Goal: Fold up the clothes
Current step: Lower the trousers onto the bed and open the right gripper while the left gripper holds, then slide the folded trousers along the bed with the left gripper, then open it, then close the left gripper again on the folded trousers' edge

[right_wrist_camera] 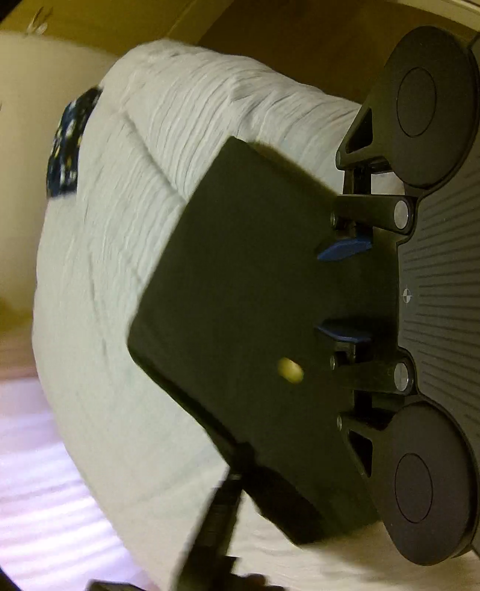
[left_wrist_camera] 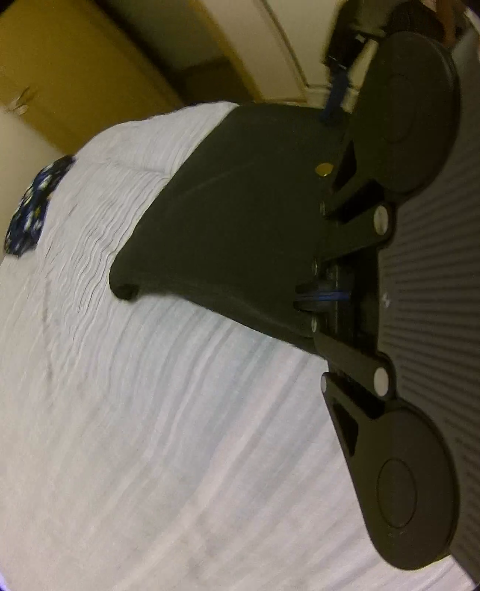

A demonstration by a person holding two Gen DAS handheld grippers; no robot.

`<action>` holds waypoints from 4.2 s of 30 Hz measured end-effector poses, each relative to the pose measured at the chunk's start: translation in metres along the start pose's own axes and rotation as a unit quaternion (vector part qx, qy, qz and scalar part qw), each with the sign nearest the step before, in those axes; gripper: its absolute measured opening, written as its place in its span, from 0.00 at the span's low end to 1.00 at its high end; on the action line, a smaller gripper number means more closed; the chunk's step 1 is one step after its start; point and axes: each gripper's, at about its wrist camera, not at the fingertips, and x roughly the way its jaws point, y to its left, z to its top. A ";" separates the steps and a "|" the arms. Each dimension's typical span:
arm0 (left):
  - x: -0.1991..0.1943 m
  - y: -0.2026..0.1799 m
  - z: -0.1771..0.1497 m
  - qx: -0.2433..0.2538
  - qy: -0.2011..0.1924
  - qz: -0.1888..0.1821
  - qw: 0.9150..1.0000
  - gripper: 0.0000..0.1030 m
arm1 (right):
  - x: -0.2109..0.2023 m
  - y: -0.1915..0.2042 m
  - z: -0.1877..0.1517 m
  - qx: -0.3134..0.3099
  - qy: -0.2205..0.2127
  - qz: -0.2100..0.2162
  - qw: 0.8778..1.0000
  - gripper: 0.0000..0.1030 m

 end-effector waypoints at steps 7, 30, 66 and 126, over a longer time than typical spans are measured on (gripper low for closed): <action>-0.019 -0.025 0.025 0.034 -0.029 -0.003 0.999 0.01 | -0.025 -0.017 0.016 0.050 -0.014 0.006 0.999 0.42; -0.029 -0.015 0.016 0.007 -0.060 0.001 0.998 0.00 | -0.035 -0.011 0.005 0.050 0.008 -0.027 0.998 0.35; -0.160 -0.164 0.015 -0.362 -0.122 0.280 0.881 0.26 | -0.091 -0.066 0.167 -0.275 0.083 0.201 0.936 0.36; 0.020 -0.116 -0.024 -0.368 -0.177 0.353 0.842 0.12 | 0.104 -0.070 0.159 -0.424 -0.005 0.310 0.851 0.35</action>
